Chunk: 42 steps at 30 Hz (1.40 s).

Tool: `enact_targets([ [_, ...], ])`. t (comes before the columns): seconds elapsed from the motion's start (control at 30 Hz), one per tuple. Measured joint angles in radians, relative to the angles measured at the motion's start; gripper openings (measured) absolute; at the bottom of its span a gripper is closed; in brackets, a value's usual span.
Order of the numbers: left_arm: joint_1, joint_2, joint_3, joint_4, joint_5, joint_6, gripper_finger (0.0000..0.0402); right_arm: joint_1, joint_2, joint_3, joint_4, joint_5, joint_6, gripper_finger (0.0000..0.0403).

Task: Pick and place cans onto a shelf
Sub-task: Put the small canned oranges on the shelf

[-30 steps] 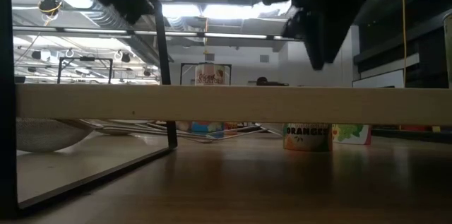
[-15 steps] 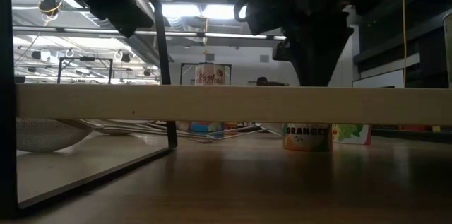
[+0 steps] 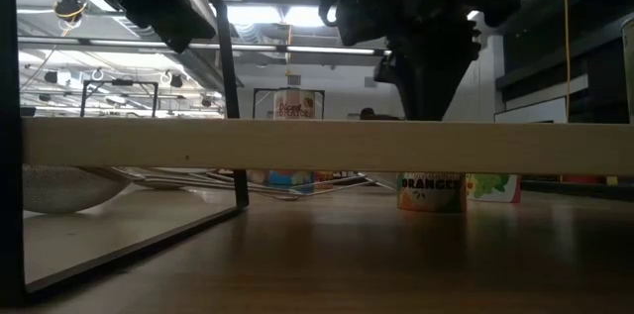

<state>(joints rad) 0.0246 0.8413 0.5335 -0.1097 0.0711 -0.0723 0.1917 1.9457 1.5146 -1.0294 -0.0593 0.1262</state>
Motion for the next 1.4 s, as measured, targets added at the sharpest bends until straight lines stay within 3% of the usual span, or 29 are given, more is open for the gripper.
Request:
enact_targets([
  [0.87,0.0,0.0,0.0,-0.004,0.0,0.0,0.0,0.0,0.047,-0.001,0.008,-0.002,0.053,0.012],
  [1.03,0.0,0.0,0.0,-0.005,0.0,0.0,0.0,0.0,0.048,-0.001,0.005,0.017,0.056,0.0098],
  [1.3,0.0,0.0,0.0,-0.004,0.001,0.0,0.0,0.0,0.048,-0.001,0.002,0.025,0.056,0.002],
  [1.4,0.0,0.0,0.0,-0.004,0.001,0.0,0.0,0.0,0.047,0.0,0.002,0.027,0.054,0.001],
])
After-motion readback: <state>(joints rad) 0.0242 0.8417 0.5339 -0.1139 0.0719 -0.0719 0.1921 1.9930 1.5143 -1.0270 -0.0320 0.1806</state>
